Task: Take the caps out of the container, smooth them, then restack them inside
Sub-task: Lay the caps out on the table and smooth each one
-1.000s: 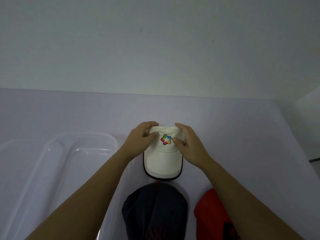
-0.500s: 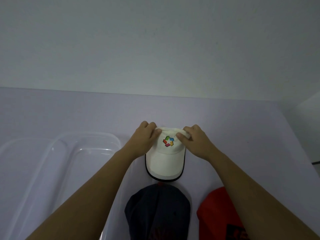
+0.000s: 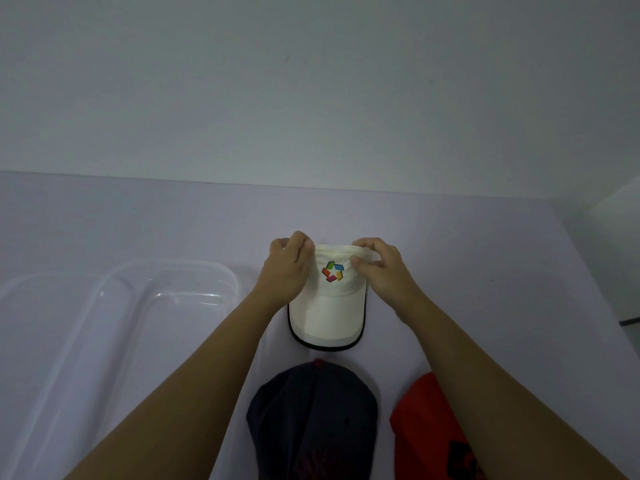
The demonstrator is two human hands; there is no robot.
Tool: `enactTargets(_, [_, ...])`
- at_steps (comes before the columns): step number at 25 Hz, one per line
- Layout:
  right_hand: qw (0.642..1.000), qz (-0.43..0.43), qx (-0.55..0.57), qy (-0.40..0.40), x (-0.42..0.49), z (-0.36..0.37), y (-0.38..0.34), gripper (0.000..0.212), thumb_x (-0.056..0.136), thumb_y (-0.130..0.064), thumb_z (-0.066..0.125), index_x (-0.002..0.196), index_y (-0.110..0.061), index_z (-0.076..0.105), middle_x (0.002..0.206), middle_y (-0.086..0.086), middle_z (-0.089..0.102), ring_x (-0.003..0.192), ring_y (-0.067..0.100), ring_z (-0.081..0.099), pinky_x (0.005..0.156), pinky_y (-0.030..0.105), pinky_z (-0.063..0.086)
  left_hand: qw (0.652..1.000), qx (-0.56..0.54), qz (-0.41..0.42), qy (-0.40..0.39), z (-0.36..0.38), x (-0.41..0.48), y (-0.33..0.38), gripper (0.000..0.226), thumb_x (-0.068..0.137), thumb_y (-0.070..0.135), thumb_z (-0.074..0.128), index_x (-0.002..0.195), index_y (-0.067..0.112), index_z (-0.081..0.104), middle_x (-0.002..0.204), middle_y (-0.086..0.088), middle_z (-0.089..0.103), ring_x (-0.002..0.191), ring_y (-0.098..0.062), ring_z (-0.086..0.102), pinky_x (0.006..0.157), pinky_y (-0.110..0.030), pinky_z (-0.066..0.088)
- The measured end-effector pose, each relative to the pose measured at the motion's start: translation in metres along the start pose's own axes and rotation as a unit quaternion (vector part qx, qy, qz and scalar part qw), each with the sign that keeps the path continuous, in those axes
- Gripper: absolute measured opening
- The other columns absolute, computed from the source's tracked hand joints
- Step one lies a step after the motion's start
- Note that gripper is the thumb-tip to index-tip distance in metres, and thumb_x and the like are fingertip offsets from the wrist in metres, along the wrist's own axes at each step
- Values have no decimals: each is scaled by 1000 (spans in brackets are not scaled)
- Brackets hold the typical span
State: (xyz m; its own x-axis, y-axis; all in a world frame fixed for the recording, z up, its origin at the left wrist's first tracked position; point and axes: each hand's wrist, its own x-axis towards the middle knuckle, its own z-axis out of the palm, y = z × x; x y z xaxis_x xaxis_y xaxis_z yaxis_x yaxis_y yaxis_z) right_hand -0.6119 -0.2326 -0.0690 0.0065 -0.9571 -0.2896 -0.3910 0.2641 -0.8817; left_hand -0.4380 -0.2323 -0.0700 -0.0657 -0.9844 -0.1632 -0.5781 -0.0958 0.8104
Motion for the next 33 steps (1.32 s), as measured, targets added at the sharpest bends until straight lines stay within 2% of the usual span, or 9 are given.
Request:
enactTargets(4, [997,72,-39,9,-24,3,11,66,84,-27,65,140,-19,31,139,3,33,124,21,42,100,38,43,983,-89,-160,26,1,-20,5,48,97,27,43,141,15,29,142,-12,39,122,-27,45,93,-33,39])
enactTargets(8, [991,87,61,-80,-45,13,24,53,83,-14,68,119,-33,35,108,-22,46,92,-5,50,74,13,43,979,-76,-175,-67,9,-41,7,46,91,17,49,135,12,37,129,-4,47,100,-15,42,85,-31,37])
enactTargets(11, [993,57,50,-90,-44,18,33,63,79,-9,72,120,-38,34,104,-32,45,92,-9,49,71,11,42,984,-65,-150,-76,16,-45,4,54,85,14,55,135,17,34,131,-3,49,100,-15,43,84,-30,37])
enactTargets(16, [996,-6,-63,-58,-53,15,28,61,80,-4,68,130,-20,37,118,-10,49,112,10,48,79,0,39,986,-46,-150,-56,6,-59,15,61,87,13,55,139,10,25,139,-13,43,117,-27,46,81,-27,36])
enactTargets(18, [992,37,-112,-33,-66,12,26,68,88,-21,61,143,-6,23,140,7,38,128,19,37,104,16,34,989,-30,-134,-50,-4,-73,25,58,90,15,54,140,6,27,143,-12,41,123,-25,44,81,-23,31])
enactTargets(20, [992,61,-114,-4,-87,7,23,70,91,-32,55,146,-12,19,149,10,29,132,22,36,109,34,32,992,-26,-104,-67,-14,-92,28,57,91,21,55,141,10,29,144,-7,42,118,-16,45,84,-22,31])
enactTargets(24, [998,-30,-34,49,-164,9,2,56,89,-28,58,139,-22,33,132,-7,42,120,5,43,99,21,35,992,-18,-117,-50,-19,-145,19,72,91,38,54,147,11,18,154,-3,27,129,-10,36,102,-27,32])
enactTargets(27, [996,-61,-38,49,-210,30,9,58,87,-33,59,137,-29,31,136,-13,35,124,-5,35,101,13,29,991,-21,-132,-13,-1,-190,11,85,89,45,52,149,15,0,160,-4,4,146,-18,10,115,-32,16])
enactTargets(33, [997,27,-69,24,-218,63,48,84,82,-47,62,146,-29,11,153,1,15,142,19,18,113,46,28,979,-89,-184,23,23,-216,-10,101,82,45,63,149,16,-7,159,-6,2,146,-22,6,116,-39,16])
